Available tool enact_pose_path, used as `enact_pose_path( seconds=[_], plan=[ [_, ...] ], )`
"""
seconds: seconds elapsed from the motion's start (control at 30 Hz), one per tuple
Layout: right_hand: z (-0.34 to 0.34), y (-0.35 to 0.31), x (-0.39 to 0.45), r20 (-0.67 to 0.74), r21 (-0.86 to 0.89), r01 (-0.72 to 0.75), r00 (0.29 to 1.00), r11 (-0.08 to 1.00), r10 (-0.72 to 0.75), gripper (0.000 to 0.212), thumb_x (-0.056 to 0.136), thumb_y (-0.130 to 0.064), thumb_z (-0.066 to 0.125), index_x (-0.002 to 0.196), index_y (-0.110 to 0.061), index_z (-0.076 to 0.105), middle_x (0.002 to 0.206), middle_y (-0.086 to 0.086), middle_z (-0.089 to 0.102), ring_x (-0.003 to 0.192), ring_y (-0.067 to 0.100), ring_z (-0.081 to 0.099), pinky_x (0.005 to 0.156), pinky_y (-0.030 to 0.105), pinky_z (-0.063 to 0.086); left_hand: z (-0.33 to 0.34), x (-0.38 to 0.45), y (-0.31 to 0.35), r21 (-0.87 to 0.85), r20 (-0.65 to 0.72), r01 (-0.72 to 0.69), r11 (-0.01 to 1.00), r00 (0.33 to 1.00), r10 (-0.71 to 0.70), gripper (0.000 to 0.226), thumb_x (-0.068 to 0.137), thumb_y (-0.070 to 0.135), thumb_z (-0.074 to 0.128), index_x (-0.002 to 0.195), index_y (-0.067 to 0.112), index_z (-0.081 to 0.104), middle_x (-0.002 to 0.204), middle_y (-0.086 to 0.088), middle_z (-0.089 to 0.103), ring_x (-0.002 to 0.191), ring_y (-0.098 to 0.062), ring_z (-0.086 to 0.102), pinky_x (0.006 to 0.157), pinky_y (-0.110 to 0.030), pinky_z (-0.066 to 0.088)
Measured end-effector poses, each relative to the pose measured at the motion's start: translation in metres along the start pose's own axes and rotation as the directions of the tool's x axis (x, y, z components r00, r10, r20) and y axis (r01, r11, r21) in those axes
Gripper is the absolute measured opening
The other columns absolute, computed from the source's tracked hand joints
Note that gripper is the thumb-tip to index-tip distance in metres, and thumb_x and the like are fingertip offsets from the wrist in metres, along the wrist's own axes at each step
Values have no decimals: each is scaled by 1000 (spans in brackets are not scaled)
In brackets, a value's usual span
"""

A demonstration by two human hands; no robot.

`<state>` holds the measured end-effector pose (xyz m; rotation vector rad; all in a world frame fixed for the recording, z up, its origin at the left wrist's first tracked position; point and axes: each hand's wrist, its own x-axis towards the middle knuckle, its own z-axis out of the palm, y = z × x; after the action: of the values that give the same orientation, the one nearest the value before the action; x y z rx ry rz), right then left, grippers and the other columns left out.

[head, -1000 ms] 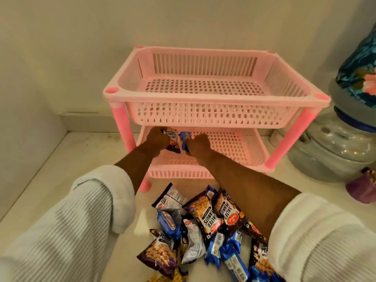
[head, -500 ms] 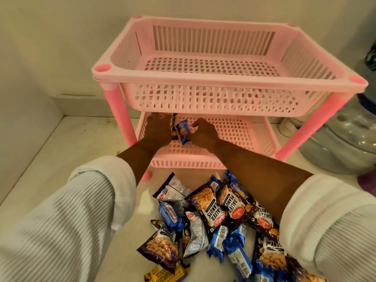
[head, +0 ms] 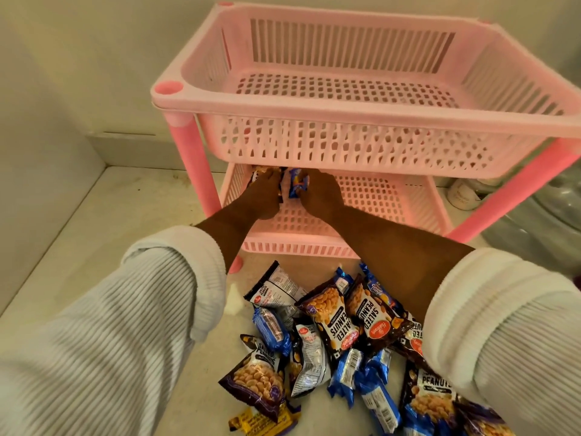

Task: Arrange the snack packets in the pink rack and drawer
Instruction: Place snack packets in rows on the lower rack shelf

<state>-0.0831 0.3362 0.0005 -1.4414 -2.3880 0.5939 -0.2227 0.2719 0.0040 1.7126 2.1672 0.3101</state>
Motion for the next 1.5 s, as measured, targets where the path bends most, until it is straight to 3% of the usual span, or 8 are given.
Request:
enact_pose_path(
  seconds=[0.43,0.57,0.67,0.97,1.1,1.23,1.43,1.5],
  plan=[
    [-18,9,-14,35,137,-2,999,991,-3,53,90,-25,74,137,-11,53,124,16,69,111,35,65,96,35,46,-10,-9,21,72,-48,-76,994,996,80,61,95,21,59,150,12,35,155,-17,34,143,-34,27,120,-37,15],
    [-32,9,-31,11,175,-35,999,984,34,41,88,-28,74,124,-16,59,105,8,74,92,25,69,85,31,50,-20,-32,33,-74,-22,-101,992,995,100,54,92,2,52,145,10,44,148,-18,44,138,-34,37,117,-43,28],
    [-47,13,-56,-61,245,-9,998,970,25,25,90,-23,71,113,-18,64,83,-2,69,69,12,61,77,33,55,-20,-64,46,-256,-127,-106,961,989,75,58,87,-9,45,143,7,45,144,-17,48,133,-33,44,112,-45,36],
    [-69,29,-179,-397,166,300,892,939,-215,17,89,-9,64,104,-13,71,100,2,63,87,14,63,79,32,53,13,-183,60,-182,-510,-298,937,843,169,34,89,2,57,121,8,62,110,-6,65,104,-20,58,93,-28,43],
    [-60,55,-225,-321,129,235,929,963,-184,17,89,-12,67,104,-19,72,103,-2,65,93,15,65,81,37,55,43,-219,62,-248,-447,-184,951,893,56,23,94,12,54,114,15,64,99,0,66,80,-13,59,74,-28,49],
    [-54,86,-261,-235,75,107,968,991,-87,18,91,-22,65,108,-26,69,107,-6,64,105,18,59,85,35,51,77,-240,66,-296,-282,-17,955,957,-70,33,94,32,58,123,16,61,104,-1,70,98,-21,66,85,-39,53],
    [-36,99,-308,-151,-162,237,953,958,-262,21,87,-41,64,106,-33,67,108,-11,64,107,15,55,90,34,46,110,-254,91,-126,-258,105,986,957,-135,45,83,70,47,98,28,59,86,7,70,93,-26,65,78,-40,52],
    [-29,101,-323,-90,-150,289,948,946,-304,25,87,-48,62,106,-34,66,105,-10,62,103,15,55,86,33,49,118,-254,101,-94,-261,173,980,946,-192,61,78,77,43,109,27,56,95,2,70,99,-29,63,82,-42,50]
  ],
)
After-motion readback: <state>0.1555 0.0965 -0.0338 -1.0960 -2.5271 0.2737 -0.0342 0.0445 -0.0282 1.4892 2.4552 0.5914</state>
